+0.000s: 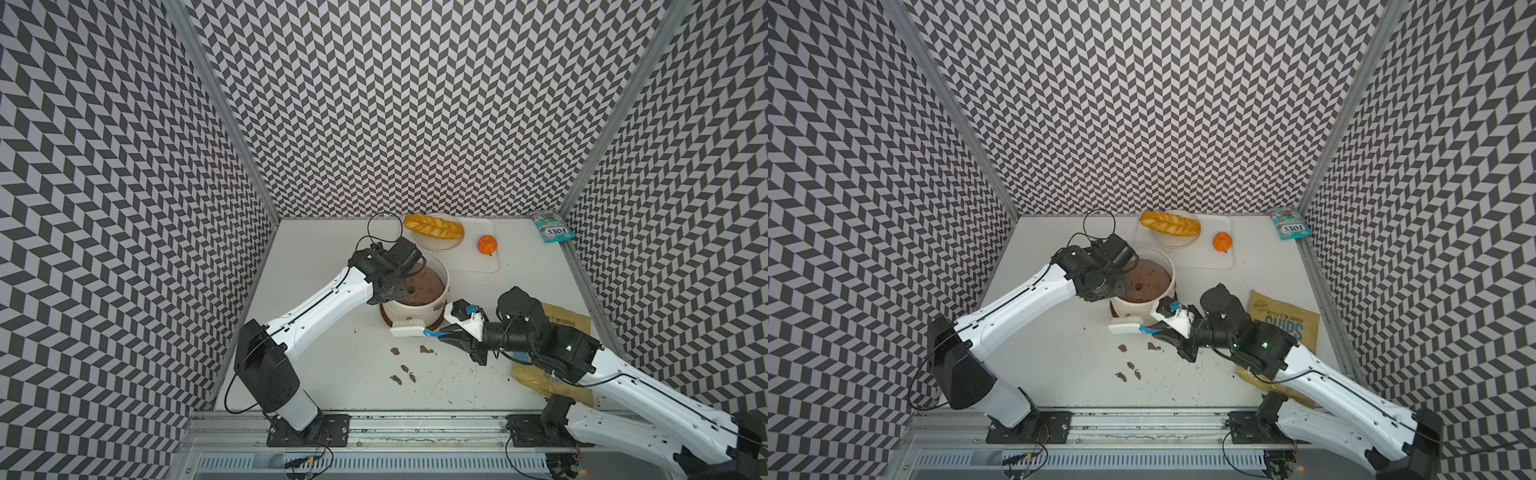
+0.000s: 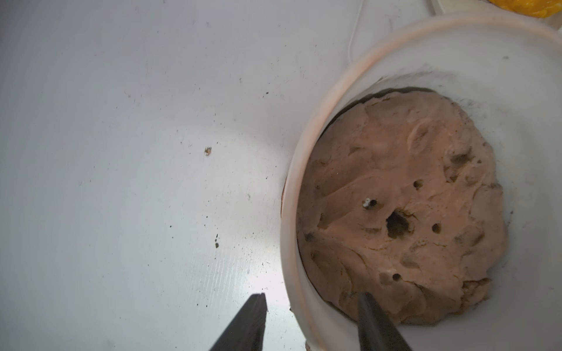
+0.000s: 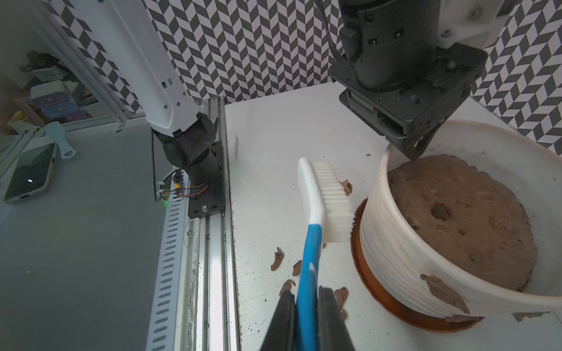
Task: Scrub the dried mud off the ceramic pot
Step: Rotate the pot on the tray.
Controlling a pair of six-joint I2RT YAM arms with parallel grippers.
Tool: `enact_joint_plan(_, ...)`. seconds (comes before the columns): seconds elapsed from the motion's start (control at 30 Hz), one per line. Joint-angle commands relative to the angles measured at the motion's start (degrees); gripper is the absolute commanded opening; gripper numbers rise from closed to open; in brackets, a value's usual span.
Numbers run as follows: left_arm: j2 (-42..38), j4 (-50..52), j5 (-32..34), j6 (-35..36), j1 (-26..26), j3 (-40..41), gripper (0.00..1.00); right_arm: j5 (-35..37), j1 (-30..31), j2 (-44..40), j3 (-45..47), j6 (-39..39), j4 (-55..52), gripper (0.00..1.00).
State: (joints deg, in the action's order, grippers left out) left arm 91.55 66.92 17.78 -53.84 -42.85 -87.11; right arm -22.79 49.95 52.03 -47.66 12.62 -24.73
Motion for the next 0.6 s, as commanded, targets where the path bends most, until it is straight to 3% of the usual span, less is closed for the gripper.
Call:
enact_joint_plan(0.0, -1.9, 2.8, -1.4, -5.4, -0.7, 0.6, 0.51, -0.6, -0.2, -1.3, 0.1, -0.5, 4.0, 0.0)
enact_joint_plan(0.17, -1.5, 1.4, -5.8, -8.4, -1.7, 1.7, 0.47, -0.6, -0.1, -1.8, 0.2, -0.8, 4.2, 0.0)
enact_joint_plan(0.57, 1.4, 0.8, -7.8, -9.7, -2.0, 0.5, 0.29, -1.6, -0.1, -2.5, 1.4, -2.0, 4.6, 0.0)
